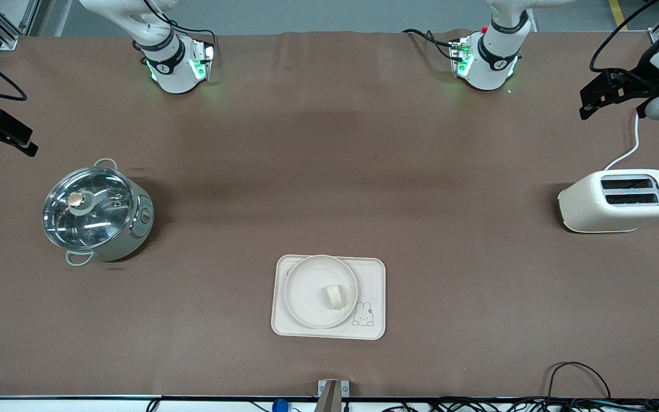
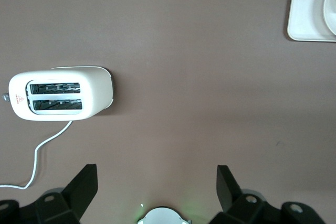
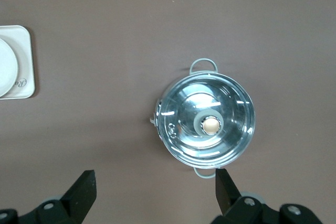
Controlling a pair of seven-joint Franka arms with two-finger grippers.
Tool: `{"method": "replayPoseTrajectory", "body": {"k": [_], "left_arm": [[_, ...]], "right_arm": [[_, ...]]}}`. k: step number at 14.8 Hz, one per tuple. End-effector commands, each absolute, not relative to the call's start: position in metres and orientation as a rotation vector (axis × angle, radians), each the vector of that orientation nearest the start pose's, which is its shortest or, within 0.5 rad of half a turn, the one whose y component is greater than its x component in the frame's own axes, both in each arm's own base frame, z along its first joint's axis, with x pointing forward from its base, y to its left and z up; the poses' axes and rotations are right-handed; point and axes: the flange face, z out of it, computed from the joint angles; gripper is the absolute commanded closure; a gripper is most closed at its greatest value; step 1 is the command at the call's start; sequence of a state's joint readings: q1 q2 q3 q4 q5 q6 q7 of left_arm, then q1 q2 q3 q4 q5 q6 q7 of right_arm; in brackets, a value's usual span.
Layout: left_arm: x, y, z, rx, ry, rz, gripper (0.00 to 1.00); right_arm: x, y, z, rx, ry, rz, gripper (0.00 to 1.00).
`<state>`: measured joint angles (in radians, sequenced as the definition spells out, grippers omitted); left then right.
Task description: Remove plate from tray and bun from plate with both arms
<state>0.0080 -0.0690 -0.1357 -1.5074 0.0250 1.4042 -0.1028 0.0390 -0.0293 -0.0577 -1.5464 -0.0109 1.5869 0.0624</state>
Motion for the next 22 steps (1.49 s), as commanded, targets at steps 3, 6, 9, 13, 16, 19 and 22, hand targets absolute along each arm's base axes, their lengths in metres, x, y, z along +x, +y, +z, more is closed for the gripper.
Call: {"method": "replayPoseTrajectory", "body": {"k": [3, 6, 9, 13, 16, 19, 22], "left_arm": [[0.518, -0.063, 0.676, -3.105, 0.053, 0.05, 0.0], [0.519, -0.064, 0.675, -3.105, 0.055, 0.052, 0.0], [0.518, -0.066, 0.675, -3.102, 0.055, 0.052, 0.0], [0.519, -0.066, 0.674, -3.102, 0.055, 0.056, 0.0], [0.521, -0.065, 0.672, -3.102, 0.052, 0.059, 0.0], [0.523, -0.065, 0.669, -3.105, 0.058, 0.069, 0.0], [0.523, -0.068, 0.668, -3.108, 0.066, 0.074, 0.0]], "right_arm": [[0.581, 0.071, 0.605, -3.063, -0.023, -0.104, 0.0], [0.618, 0.127, 0.545, -3.0, 0.058, -0.116, 0.0], [0.636, 0.22, 0.466, -2.978, 0.1, -0.091, 0.0], [0.676, 0.285, 0.381, -2.908, 0.245, -0.085, 0.0], [0.712, 0.308, 0.338, -2.792, 0.327, -0.109, 0.0], [0.73, 0.331, 0.29, -2.757, 0.36, -0.167, 0.0], [0.736, 0.333, 0.252, -2.747, 0.373, -0.231, 0.01]]}}
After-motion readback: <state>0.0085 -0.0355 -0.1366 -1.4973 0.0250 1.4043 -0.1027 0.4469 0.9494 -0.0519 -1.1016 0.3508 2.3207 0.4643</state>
